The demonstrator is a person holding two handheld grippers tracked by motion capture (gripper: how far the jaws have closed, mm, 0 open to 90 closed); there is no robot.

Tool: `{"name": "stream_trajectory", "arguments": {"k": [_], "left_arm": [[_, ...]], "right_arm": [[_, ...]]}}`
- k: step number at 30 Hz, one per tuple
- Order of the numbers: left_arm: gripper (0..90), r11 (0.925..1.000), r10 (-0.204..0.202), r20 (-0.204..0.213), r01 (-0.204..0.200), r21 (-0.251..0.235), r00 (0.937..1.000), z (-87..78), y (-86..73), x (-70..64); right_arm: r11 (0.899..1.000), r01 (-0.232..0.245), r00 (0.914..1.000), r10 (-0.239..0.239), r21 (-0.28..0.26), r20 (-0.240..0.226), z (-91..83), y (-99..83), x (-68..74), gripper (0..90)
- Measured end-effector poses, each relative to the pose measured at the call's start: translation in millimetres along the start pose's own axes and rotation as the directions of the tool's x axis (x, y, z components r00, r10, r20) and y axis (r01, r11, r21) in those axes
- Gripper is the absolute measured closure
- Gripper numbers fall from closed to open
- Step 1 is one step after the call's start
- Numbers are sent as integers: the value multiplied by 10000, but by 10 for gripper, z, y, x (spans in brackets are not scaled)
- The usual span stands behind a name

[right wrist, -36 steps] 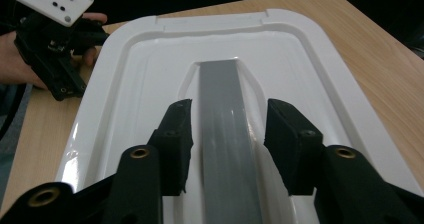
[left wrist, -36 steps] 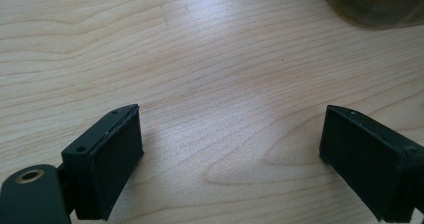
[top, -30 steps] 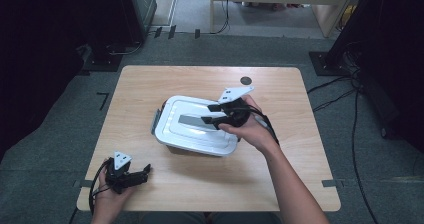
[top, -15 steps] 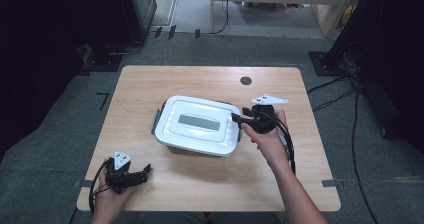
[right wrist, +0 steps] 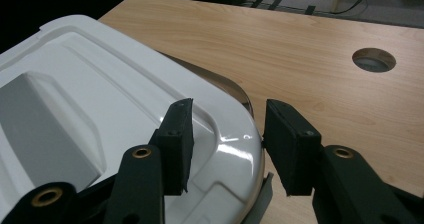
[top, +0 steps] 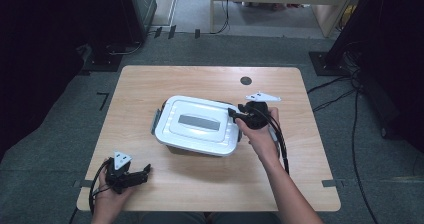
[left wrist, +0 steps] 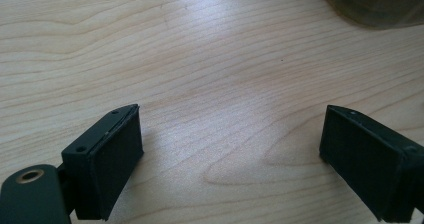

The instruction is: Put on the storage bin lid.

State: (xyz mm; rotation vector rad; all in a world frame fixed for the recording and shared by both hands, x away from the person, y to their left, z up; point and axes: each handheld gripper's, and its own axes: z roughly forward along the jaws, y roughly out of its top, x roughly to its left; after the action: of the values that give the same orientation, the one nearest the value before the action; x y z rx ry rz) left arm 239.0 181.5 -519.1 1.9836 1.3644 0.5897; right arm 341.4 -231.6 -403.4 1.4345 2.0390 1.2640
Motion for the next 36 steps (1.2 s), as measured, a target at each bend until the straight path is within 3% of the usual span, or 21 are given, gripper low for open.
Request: {"name": "stream_trajectory", "arguments": {"k": [8, 10, 16, 18, 29, 36], "left_arm": [[100, 10000, -3, 1, 3, 0, 10000, 0, 0, 0], [100, 10000, -2, 1, 2, 0, 10000, 0, 0, 0], [100, 10000, -4, 1, 4, 0, 10000, 0, 0, 0], [100, 10000, -3, 1, 3, 1, 10000, 0, 0, 0], [100, 10000, 44, 35, -44, 2, 10000, 13, 12, 1], [100, 10000, 26, 1, -26, 22, 10000, 21, 22, -3]], "right_arm": [[9998, -144, 9997, 142, -115, -188, 140, 105, -42, 608], [9999, 21, 9997, -24, -113, -253, 177, 131, -48, 607], [9998, -155, 9993, 150, -123, -351, 260, 151, -28, 584], [10000, -20, 9998, 22, 95, -188, 303, 138, -19, 566], [9992, -194, 9996, 186, -352, -221, 383, 129, -108, 576], [9967, 484, 9968, -523, -654, -607, 428, 123, -119, 598]]}}
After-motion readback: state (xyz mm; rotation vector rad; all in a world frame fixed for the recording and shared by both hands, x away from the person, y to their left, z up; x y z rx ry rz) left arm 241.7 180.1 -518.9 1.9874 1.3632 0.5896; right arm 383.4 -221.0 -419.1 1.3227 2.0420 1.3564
